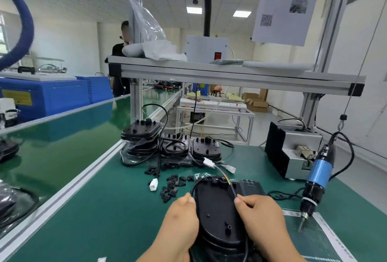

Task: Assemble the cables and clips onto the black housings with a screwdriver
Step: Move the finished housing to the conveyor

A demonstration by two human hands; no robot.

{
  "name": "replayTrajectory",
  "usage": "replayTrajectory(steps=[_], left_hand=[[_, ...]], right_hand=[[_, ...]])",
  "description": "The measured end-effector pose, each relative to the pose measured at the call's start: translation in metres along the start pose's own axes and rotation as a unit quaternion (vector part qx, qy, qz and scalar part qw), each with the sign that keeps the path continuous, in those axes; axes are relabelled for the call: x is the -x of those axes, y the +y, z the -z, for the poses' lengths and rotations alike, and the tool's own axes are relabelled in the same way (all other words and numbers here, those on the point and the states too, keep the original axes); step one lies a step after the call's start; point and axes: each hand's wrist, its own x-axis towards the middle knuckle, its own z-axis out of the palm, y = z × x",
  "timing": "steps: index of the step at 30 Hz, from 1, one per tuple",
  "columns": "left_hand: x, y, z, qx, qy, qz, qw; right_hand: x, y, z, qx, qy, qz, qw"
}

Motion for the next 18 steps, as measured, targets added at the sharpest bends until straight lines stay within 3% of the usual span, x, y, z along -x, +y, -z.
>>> replayTrajectory(steps=[4,8,13,18], left_hand=[[0.009,0.014,0.013,0.048,0.02,-0.011,0.999],[0.019,0.025,0.038,0.084,0.069,-0.033,0.994],[0.029,0.029,0.095,0.112,0.174,-0.053,0.977],[0.039,0.037,0.156,0.154,0.283,-0.093,0.942]], right_hand=[[-0.004,-0.019,-0.003,-0.051,0.022,0.027,0.998],[-0.014,-0.057,-0.015,-0.109,-0.012,0.066,0.992],[-0.02,-0.123,-0.054,-0.183,-0.1,0.12,0.97],[-0.016,-0.202,-0.106,-0.265,-0.212,0.157,0.928]])
